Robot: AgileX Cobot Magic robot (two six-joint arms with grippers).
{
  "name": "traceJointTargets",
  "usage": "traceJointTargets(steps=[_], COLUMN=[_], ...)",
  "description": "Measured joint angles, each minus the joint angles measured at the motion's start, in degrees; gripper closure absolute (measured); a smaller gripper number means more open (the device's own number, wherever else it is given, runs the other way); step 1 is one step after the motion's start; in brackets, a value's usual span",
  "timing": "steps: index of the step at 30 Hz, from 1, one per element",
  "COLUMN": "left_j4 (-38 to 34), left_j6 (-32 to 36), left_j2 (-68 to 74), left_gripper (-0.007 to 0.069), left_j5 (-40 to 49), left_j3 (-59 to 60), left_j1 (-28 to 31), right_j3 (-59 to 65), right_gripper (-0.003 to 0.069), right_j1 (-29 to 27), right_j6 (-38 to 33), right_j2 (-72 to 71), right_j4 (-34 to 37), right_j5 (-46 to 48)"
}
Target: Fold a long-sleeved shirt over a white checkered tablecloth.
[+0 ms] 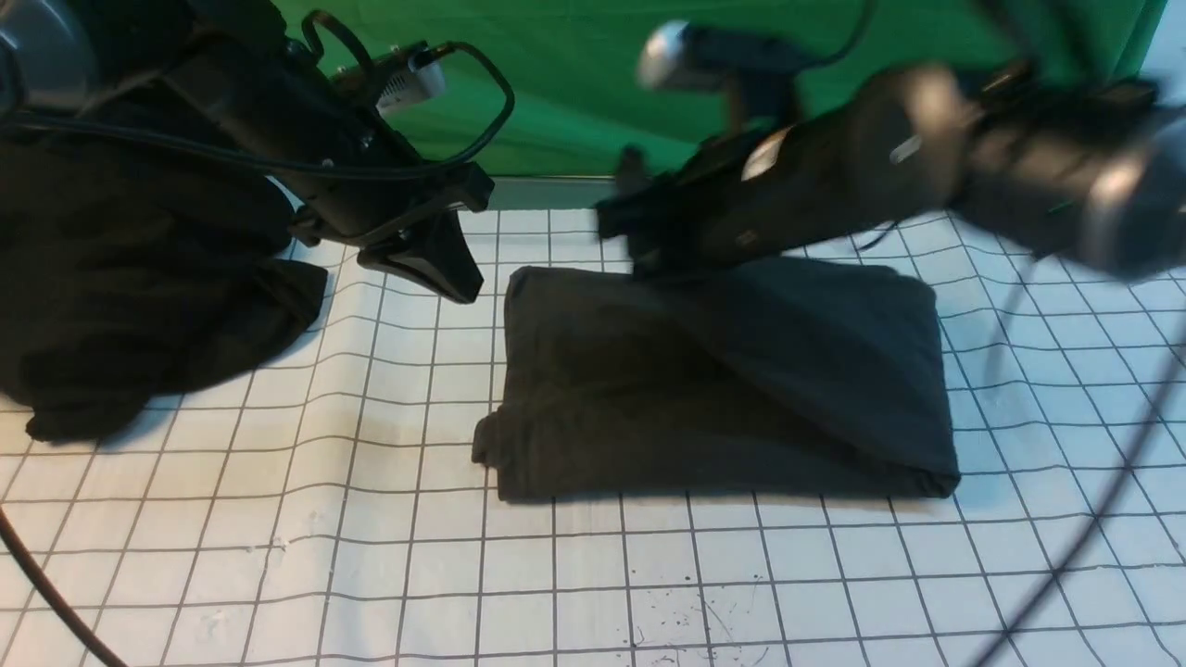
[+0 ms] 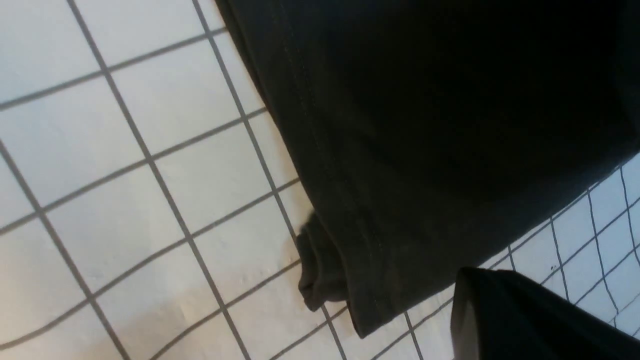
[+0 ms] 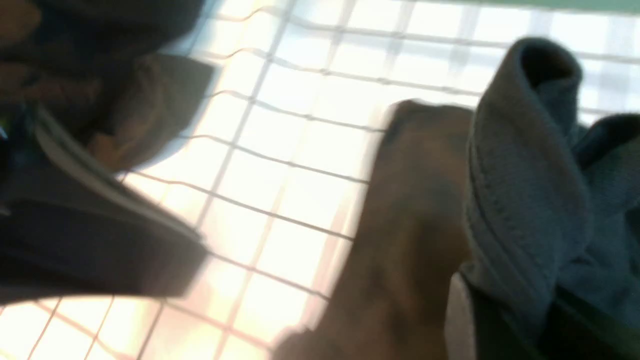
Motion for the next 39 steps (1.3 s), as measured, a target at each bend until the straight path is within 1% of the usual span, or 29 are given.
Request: traceJointTargets(steps=[2,3,4,5,6,7,9,10,11,12,13,15,17,18,19,20,22,24,26,27,28,30,31,32,35,36,39], left_j4=[0.0,0.0,0.0,0.0,0.0,0.11,0.23,0.39,0.39,0.39,0.44,0.43,0.45,0.45,0.45,0.45,0.51,1.18,1.73,1.97,1.97,1.92,1.92,1.92,3.13,3.25,3.99], left_j6=[-0.28,-0.7,-0.89,-1.37,-1.49,-1.53,-1.53,-1.53,-1.53,-1.58,-1.56,-1.68,-2.99,-3.52,-3.79,-4.9,-6.01,-6.98,-7.59,-7.65,-7.83,-8.06,-8.18,-8.24,-8.85,-8.98,-10.4], left_j2=[0.0,0.0,0.0,0.0,0.0,0.0,0.0,0.0,0.0,0.0,0.0,0.0,0.0,0.0,0.0,-0.07,-0.07,-0.07,-0.07,-0.07,-0.07,-0.07,-0.07,-0.07,-0.07,-0.07,-0.07], left_gripper=[0.0622,0.0622,0.0622,0.0622,0.0622,0.0622,0.0622,0.0622,0.0622,0.062,0.062,0.0616,0.0598,0.0587,0.0583,0.0557,0.053,0.0482,0.043,0.0392,0.0354,0.0309,0.0305,0.0268,0.0224,0.0223,0.0218], left_j5=[-0.46,-0.6,-0.69,-0.81,-0.85,-0.97,-1.02,-1.02,-1.08,-1.05,-1.05,-0.54,1.99,2.46,2.64,2.92,2.91,3.03,2.94,2.49,1.66,0.39,0.24,-1.06,-4.29,-4.55,-8.44], left_j3=[0.0,0.0,0.0,0.0,0.0,0.0,0.0,0.0,0.0,0.0,0.0,0.0,0.0,0.19,0.21,1.21,2.2,4.58,6.62,8.41,9.62,11.36,11.78,13.23,15.1,15.1,15.85], left_j1=[0.0,0.0,0.0,0.0,0.0,0.0,0.0,0.0,0.0,0.0,0.0,0.0,0.0,0.0,0.0,0.0,-0.06,-0.48,-1.07,-1.57,-2.15,-3.14,-3.27,-4.47,-6.64,-6.73,-7.45], right_j3=[0.0,0.0,0.0,0.0,0.0,0.0,0.0,0.0,0.0,0.0,0.0,0.0,-0.06,-0.06,-0.06,-0.11,-0.11,0.56,2.21,4.11,6.28,9.28,9.63,12.39,14.3,14.3,14.36], right_gripper=[0.0515,0.0445,0.0433,0.0349,0.0265,0.0212,0.0167,0.0117,0.01,0.0093,0.0092,0.0092,0.0104,0.0106,0.0106,0.0105,0.0099,0.0076,0.0058,0.0053,0.0051,0.0052,0.0052,0.0052,0.0054,0.0055,0.0076], right_j1=[2.15,3.09,3.09,3.56,3.57,3.43,3.2,2.62,1.96,1.11,0.94,-1.2,-5.36,-7.52,-7.89,-11.21,-12.79,-14.81,-15.22,-15.25,-15.25,-15.25,-15.25,-15.19,-15.66,-15.66,-16.2], right_j6=[1.06,1.78,1.9,2.75,3.79,4.54,5.13,5.33,5.15,4.12,3.9,1.39,-1.96,-2.52,-2.6,-2.42,-1.97,-0.58,0.29,0.62,0.74,0.14,0.17,-0.54,-0.77,-0.77,-0.82], right_j2=[4.35,6.84,7.15,8.75,9.38,9.44,9.02,7.81,6.49,4.45,4.05,0.1,-5.97,-8.04,-8.79,-11.56,-12.83,-13.6,-13.6,-13.52,-13.31,-12.32,-12.32,-10.66,-6.83,-6.58,-2.69], right_j4=[0.06,0.06,0.06,0.06,0.19,0.26,0.32,0.32,0.32,0.37,0.44,0.44,0.22,-0.68,-0.93,-4.35,-7.14,-12.91,-15.24,-15.68,-15.25,-14.02,-13.89,-13.34,-13.33,-13.33,-13.46], right_j5=[-5.68,-8.65,-8.65,-10.34,-10.25,-9.28,-8.24,-5.99,-4.02,-1.3,-1.3,4.77,15.93,20.83,22.84,31.91,37.58,45.34,47.0,46.94,46.36,45.0,44.77,42.25,38.21,38.21,32.52])
